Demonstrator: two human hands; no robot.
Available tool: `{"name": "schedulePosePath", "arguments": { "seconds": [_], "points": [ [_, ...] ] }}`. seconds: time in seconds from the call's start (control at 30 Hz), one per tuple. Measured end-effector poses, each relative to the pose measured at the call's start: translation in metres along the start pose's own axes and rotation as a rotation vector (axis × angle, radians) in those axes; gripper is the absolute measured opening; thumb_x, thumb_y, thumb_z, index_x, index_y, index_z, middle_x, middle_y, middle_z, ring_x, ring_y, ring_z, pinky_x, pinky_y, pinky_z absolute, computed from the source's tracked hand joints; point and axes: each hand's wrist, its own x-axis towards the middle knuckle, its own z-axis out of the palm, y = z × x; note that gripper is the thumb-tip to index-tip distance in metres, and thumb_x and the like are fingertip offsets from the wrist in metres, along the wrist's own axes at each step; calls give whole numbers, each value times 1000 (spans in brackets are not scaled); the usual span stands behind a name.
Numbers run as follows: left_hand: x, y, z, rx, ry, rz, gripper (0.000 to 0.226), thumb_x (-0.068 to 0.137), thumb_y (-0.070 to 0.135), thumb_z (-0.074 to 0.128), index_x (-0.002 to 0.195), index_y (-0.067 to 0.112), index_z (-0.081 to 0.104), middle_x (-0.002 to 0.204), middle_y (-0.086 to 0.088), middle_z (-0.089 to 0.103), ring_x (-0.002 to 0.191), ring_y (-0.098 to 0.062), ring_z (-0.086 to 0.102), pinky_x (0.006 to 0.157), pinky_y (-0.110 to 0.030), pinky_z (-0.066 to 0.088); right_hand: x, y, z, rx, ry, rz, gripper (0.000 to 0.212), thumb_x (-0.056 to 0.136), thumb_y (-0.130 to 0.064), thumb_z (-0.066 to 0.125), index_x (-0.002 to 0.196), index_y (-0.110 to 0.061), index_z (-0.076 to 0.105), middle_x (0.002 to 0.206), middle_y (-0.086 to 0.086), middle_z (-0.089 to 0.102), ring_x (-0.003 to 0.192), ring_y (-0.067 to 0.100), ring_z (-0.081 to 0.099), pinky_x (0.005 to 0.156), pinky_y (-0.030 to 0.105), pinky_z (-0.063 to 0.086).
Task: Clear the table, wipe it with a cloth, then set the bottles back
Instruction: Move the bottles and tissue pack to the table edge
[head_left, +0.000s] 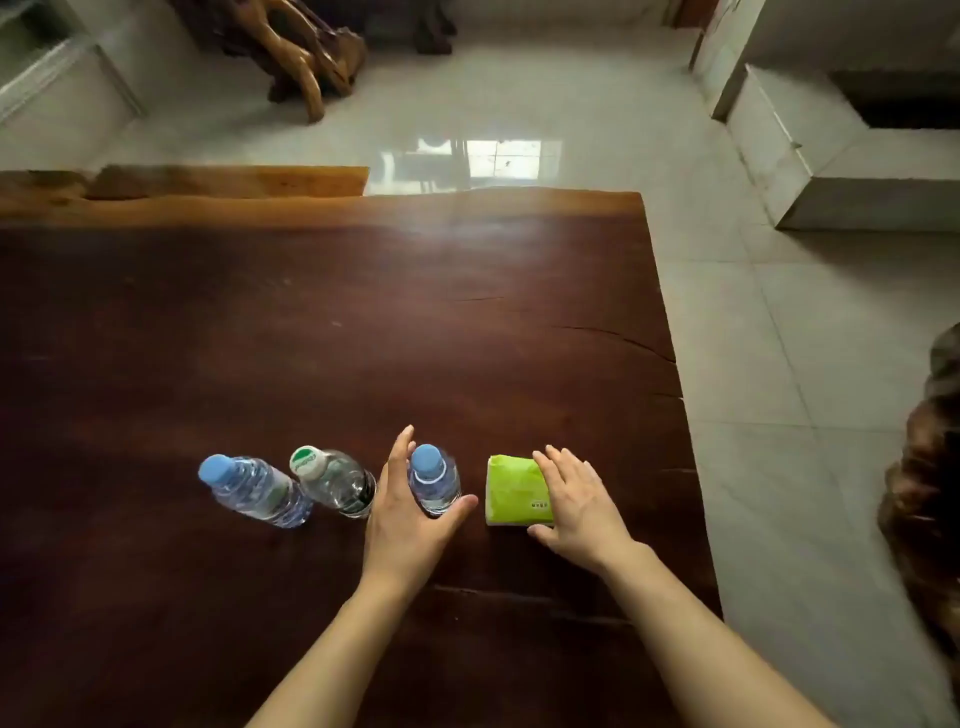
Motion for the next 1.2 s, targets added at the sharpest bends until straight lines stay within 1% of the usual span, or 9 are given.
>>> {"name": "schedulePosePath", "arguments": {
  "seconds": [0.2,0.33,0.43,0.53,0.6,0.7,0.97,1.13,1.2],
  "points": [
    [11,-5,7,-1,-18,-22,98,66,37,90,148,37,37,140,11,52,125,-7,52,97,-18,35,23,13,13,-90,-127,-29,114,78,-50,73,160,-20,-1,169,2,5,155,24,0,125,48,1],
    [18,-5,8,29,-20,-16,89,66,34,90,143,36,45,134,13,58,118,-6,56,93,-15,37,33,18,18,-97,-131,-44,111,79,-48,73,160,-20,3,166,2,17,154,26,11,124,52,2],
    [21,-8,10,38,-12,-22,80,68,30,89,138,34,50,129,12,61,115,-7,58,91,-17,39,34,20,22,-77,-88,-67,104,78,-49,74,158,-20,14,155,0,35,144,26,30,124,53,7],
    [23,-11,12,41,-8,-17,73,68,22,89,133,29,55,125,9,63,113,-10,59,90,-14,38,33,22,22,-63,-30,-84,93,77,-52,72,154,-22,27,145,-2,44,134,25,41,123,52,11],
    [24,-14,13,46,3,-13,66,70,19,88,128,26,58,121,7,65,110,-14,62,87,-14,38,32,22,22,-65,-9,-89,87,77,-53,71,150,-24,32,141,-4,47,130,24,44,122,52,13],
    [25,-15,12,70,7,2,60,70,22,88,123,26,60,112,7,69,101,-15,64,82,-19,42,29,20,21,-37,34,-82,82,76,-51,71,146,-25,38,137,-5,50,127,24,47,122,51,16],
    [14,-14,-3,42,25,57,58,69,29,89,118,31,59,98,8,71,90,-17,67,80,-28,49,-4,2,8,16,185,-17,82,72,-53,74,142,-22,45,133,-3,56,122,25,52,120,54,23],
    [0,-2,-24,-1,7,164,56,70,31,88,119,28,60,93,6,71,84,-16,66,73,-22,45,-42,-19,3,10,279,69,83,72,-51,75,142,-19,46,132,0,57,121,26,53,119,53,25],
    [-10,4,-34,-10,2,211,56,71,32,88,119,27,60,94,6,71,84,-17,67,75,-25,48,-60,-28,3,21,331,106,83,71,-52,75,141,-15,49,128,3,60,117,28,55,115,51,31]
  ]
}}
